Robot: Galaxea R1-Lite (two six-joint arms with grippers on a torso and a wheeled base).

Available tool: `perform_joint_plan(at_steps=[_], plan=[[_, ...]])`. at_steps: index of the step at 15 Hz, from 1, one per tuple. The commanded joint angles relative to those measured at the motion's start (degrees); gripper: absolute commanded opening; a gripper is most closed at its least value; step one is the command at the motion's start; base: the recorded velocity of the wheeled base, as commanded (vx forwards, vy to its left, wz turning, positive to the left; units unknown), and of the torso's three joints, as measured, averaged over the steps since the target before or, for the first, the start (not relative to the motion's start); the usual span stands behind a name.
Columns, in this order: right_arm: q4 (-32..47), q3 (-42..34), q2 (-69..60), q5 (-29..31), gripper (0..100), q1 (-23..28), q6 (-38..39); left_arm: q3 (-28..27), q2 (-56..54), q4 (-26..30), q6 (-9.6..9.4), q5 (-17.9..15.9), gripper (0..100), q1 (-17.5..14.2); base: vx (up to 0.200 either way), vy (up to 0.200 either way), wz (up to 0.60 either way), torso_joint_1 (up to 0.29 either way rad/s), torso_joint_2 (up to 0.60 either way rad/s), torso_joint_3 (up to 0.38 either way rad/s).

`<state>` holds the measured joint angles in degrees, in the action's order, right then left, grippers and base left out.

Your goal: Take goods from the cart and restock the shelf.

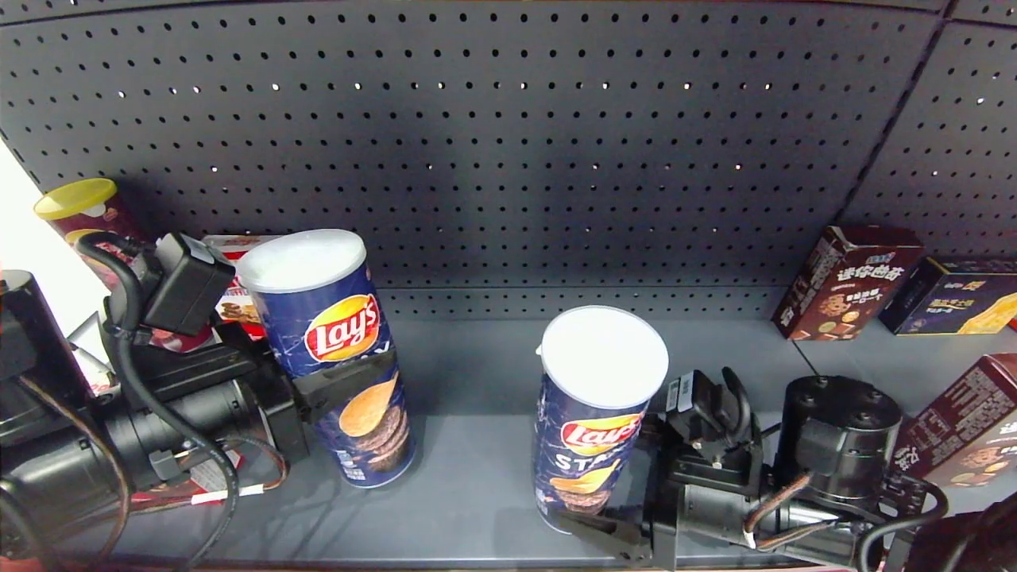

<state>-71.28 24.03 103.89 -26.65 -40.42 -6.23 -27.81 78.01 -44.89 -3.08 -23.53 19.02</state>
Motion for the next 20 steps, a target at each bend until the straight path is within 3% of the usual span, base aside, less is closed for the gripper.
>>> perform_joint_plan(at_steps=[1,6,9,10,12,16,18,20], plan=[[-0.09,-3.11,-4.40,0.11,100,0.43,-0.01,0.03,-0.14,-0.03,0.01,0.06,0,-0.03,0.000,0.000,0.00,0.000,0.00,0.000],[0.70,-8.82,-20.39,1.42,100,0.70,0.16,0.12,-0.22,-0.03,0.01,-0.03,0,0.05,0.000,0.000,0.00,0.000,0.00,0.000],[4.22,-8.38,-31.11,9.25,100,3.77,0.16,-0.05,-0.22,-0.03,0.01,-0.11,0,0.14,0.000,0.000,0.00,0.000,0.00,0.000],[5.45,-9.17,-35.69,12.41,100,7.29,0.16,-0.14,-0.22,-0.03,0.01,-0.11,0,0.23,0.000,0.000,0.00,0.000,0.00,0.000],[10.02,-11.64,-45.00,14.70,100,8.43,0.16,-0.05,-0.31,-0.03,0.01,-0.11,0,0.49,0.000,0.000,0.00,0.000,0.00,0.000],[38.85,-15.59,-71.54,18.74,100,7.38,-0.54,0.12,-0.93,0.06,-0.17,0.15,0,0.49,0.000,0.000,0.00,0.000,0.00,0.000],[57.48,-14.97,-85.08,19.00,100,7.47,-0.54,0.12,-1.10,0.06,-0.26,0.15,0,0.58,0.000,0.000,0.00,0.000,0.00,0.000],[70.31,-14.18,-95.98,19.18,100,8.17,-0.10,0.12,-1.19,0.06,-0.34,0.15,0,0.58,0.000,0.000,0.00,0.000,0.00,0.000]])
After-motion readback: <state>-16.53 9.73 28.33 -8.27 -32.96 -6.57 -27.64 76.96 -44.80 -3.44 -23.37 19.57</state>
